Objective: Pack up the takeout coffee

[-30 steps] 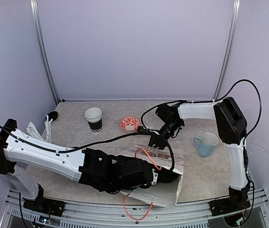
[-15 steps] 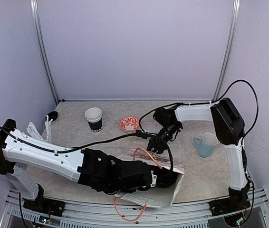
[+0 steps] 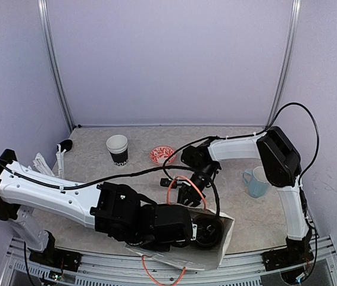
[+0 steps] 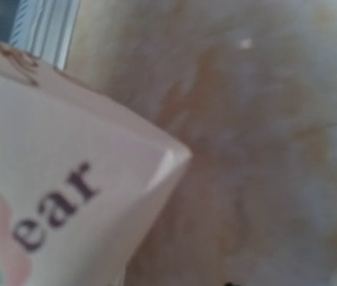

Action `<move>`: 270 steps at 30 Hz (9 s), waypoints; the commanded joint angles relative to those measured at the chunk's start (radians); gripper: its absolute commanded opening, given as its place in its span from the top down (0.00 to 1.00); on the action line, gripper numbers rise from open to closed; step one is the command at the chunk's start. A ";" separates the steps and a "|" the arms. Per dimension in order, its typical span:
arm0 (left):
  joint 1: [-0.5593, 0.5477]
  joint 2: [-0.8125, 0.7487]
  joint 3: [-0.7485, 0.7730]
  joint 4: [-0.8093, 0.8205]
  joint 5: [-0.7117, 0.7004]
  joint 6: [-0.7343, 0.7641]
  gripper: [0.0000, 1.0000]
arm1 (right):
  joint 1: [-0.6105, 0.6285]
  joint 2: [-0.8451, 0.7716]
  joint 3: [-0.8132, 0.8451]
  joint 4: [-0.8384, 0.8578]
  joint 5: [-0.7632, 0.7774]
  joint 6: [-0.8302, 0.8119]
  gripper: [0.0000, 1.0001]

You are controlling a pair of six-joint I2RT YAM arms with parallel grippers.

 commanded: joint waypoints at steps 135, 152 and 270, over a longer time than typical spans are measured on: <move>0.798 -0.353 0.180 -0.245 -0.186 -0.888 0.41 | -0.227 -0.430 0.360 -0.056 0.162 0.131 1.00; 0.950 -0.503 -0.030 -0.436 -0.178 -1.098 0.46 | -0.230 -0.488 0.345 -0.104 0.125 0.086 0.45; 0.510 -0.038 0.218 0.788 0.625 -0.632 0.68 | -0.644 -0.880 -0.384 0.511 0.193 0.287 0.01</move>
